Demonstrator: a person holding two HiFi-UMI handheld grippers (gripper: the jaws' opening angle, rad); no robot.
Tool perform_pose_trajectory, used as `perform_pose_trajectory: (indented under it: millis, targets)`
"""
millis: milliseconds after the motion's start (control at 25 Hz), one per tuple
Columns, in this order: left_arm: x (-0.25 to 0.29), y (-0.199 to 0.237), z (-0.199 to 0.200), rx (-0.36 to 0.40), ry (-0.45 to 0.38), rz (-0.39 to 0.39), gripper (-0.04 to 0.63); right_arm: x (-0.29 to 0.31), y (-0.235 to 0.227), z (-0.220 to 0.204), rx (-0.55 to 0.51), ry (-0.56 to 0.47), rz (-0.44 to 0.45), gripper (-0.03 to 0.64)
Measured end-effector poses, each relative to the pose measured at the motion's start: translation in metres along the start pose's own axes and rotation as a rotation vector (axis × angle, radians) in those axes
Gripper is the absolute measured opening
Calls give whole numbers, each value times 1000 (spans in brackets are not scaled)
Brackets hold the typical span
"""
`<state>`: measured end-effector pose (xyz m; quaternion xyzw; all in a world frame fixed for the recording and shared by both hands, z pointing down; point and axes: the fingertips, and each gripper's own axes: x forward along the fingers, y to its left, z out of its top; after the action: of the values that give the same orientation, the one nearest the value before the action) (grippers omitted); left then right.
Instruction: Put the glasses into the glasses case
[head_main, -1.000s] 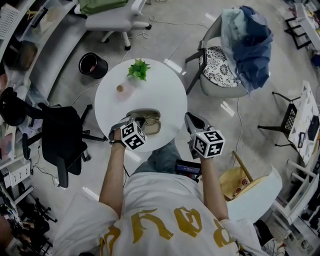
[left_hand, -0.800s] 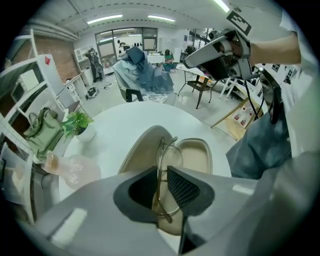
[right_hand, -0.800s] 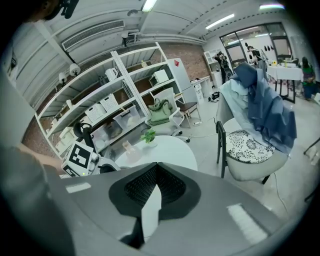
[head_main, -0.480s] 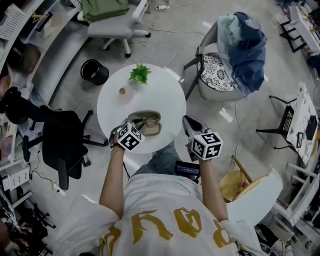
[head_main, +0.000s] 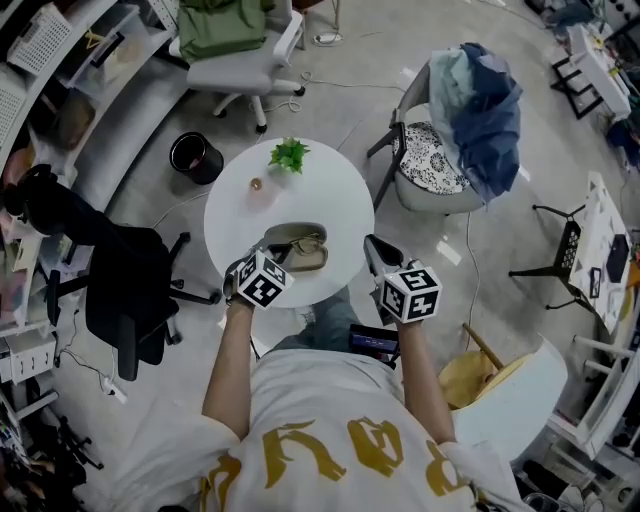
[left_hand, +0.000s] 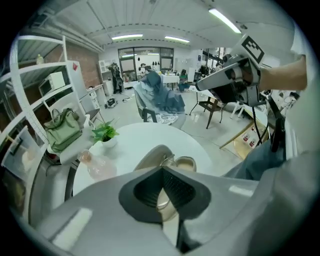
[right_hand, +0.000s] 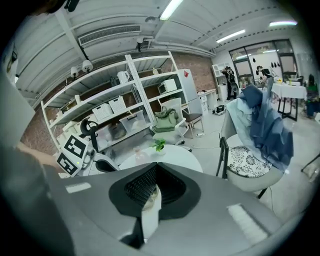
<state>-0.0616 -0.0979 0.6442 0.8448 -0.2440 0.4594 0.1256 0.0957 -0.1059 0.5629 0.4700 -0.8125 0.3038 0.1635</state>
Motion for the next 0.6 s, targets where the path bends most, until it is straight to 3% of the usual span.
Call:
perform_pose_trajectory:
  millis: [160, 360, 520, 600]
  targets:
    - [-17, -3, 8, -71, -73, 5, 2, -8, 15, 5, -26, -27, -6, 28]
    - [-46, -2, 32, -270, -233, -39, 0, -18, 27, 6, -68, -36, -18, 28]
    - [-69, -2, 45, -312, -338, -49, 0, -26, 35, 11, -121, -65, -41, 28]
    - [-83, -3, 54, -285, -381, -23, 0, -29, 39, 15, -160, -75, -52, 28]
